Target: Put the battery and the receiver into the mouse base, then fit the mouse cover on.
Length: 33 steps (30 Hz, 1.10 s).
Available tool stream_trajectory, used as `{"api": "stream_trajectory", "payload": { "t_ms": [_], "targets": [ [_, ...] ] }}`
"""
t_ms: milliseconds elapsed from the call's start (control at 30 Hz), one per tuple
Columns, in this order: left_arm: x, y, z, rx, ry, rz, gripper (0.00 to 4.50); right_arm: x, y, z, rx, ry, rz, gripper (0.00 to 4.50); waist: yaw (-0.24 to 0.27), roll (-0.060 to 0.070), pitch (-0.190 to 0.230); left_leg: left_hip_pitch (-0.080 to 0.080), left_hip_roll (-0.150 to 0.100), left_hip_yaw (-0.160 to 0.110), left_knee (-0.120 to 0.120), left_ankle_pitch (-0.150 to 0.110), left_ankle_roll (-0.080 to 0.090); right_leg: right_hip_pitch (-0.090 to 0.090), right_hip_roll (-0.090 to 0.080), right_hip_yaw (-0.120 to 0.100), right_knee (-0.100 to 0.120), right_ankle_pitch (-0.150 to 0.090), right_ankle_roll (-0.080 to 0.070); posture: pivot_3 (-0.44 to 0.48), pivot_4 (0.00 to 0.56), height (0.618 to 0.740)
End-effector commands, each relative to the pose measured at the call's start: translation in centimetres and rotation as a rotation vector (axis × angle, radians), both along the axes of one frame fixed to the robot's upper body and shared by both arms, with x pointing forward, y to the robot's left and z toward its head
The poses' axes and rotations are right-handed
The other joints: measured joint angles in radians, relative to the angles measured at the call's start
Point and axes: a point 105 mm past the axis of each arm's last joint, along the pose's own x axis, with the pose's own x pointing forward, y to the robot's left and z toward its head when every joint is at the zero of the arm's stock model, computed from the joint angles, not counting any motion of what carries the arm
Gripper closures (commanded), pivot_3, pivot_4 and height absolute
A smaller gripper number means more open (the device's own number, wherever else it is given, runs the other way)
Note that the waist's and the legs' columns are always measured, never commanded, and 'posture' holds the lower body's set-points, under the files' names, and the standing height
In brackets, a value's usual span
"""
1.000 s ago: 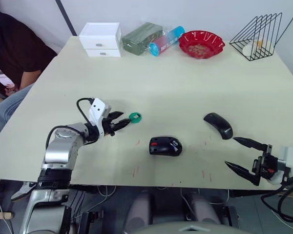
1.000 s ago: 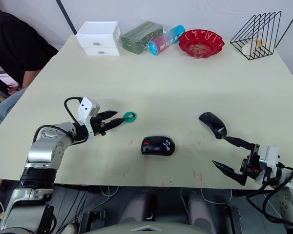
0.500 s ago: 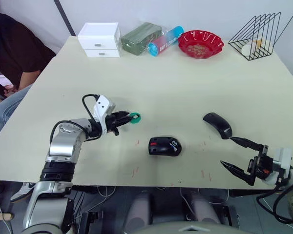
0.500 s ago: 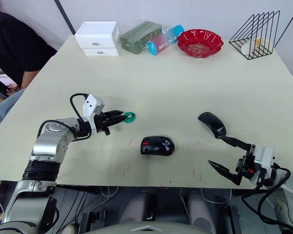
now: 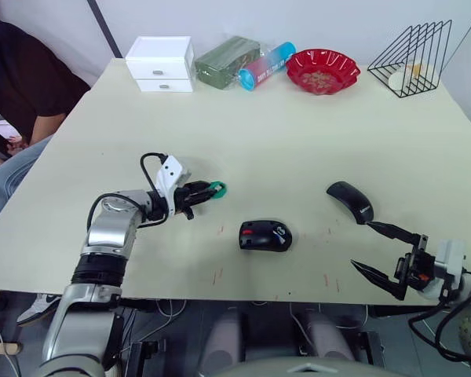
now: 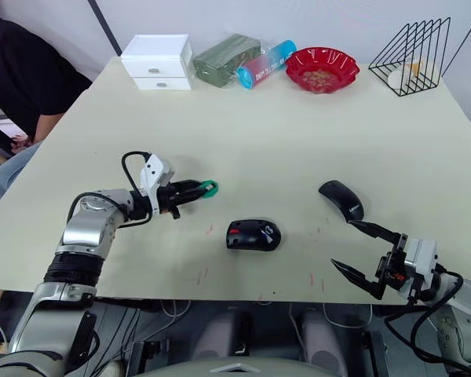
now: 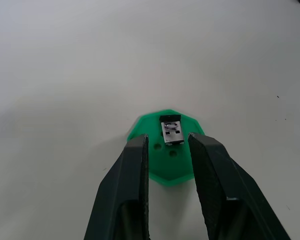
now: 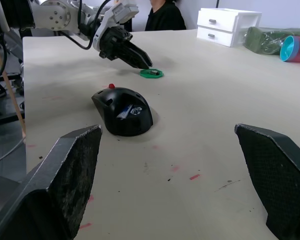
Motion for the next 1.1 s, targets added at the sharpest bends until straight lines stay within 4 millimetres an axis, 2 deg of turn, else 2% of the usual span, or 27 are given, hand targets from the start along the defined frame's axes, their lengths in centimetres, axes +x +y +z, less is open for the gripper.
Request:
{"api": "stream_trajectory", "payload": {
  "t_ms": [33,400,1100],
  "targets": [
    [0.4,-0.4,0.9,0.023,-0.046,-0.028,3.13,-0.2,0.2,0.8,0.001,-0.046,0.006,0.0,0.0,0.0,0.0,0.0,0.0,0.0,0.0,0.0,0.0,0.0,0.0,0.0,0.0,0.0,0.0,0.0,0.15,0.74],
    [0.5,-1.1,-0.1,0.044,-0.031,-0.054,3.13,-0.6,0.1,0.7,0.0,-0.048,-0.008,0.0,0.0,0.0,0.0,0.0,0.0,0.0,0.0,0.0,0.0,0.0,0.0,0.0,0.0,0.0,0.0,0.0,0.15,0.74],
    [0.5,-0.8,-0.8,0.031,0.005,0.0,3.13,-0.5,0.1,0.6,-0.008,-0.049,0.0,0.0,0.0,0.0,0.0,0.0,0.0,0.0,0.0,0.0,0.0,0.0,0.0,0.0,0.001,0.0,0.0,0.0,0.15,0.74]
  ]
}}
